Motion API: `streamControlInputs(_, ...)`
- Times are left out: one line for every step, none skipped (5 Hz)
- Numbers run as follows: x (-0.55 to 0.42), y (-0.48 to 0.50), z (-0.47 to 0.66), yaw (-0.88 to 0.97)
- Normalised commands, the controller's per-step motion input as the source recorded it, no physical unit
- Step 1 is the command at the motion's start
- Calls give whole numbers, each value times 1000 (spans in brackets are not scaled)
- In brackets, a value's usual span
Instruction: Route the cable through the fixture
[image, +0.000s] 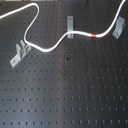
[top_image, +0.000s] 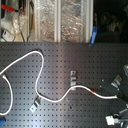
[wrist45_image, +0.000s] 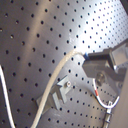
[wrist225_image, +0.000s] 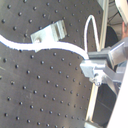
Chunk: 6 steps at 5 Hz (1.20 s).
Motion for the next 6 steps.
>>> streamControlInputs(19, 51, 412, 523)
streamControlInputs(-15, -24, 471, 980)
streamControlInputs(23, 33, 0, 0)
streamControlInputs(2, 5, 640, 226)
streamControlInputs(0, 0, 57, 0)
streamControlInputs(-49, -59, 21, 0)
